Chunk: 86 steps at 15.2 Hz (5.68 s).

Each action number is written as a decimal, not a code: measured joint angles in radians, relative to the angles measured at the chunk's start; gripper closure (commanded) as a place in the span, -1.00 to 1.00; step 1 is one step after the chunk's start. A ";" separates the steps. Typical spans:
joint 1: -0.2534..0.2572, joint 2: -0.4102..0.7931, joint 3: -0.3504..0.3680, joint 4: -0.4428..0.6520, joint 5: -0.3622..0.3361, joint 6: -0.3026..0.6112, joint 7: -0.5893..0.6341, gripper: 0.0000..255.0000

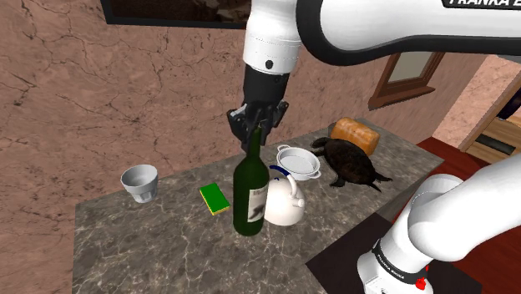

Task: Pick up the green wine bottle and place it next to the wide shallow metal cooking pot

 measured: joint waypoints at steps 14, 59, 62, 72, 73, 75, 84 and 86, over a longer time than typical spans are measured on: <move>-0.019 0.067 0.000 0.252 -0.032 -0.190 0.020 1.00; -0.170 0.094 -0.184 0.781 -0.058 -0.706 -0.257 1.00; -0.182 0.038 -0.260 0.715 -0.061 -0.700 -0.349 1.00; -0.214 -0.042 -0.501 0.649 -0.137 -0.729 -0.651 1.00; -0.217 -0.044 -0.526 0.648 -0.148 -0.729 -0.682 1.00; -0.222 -0.053 -0.567 0.637 -0.166 -0.729 -0.736 1.00; -0.230 -0.145 -0.603 0.440 -0.188 -0.623 -0.784 1.00; -0.230 -0.172 -0.599 0.384 -0.188 -0.594 -0.780 1.00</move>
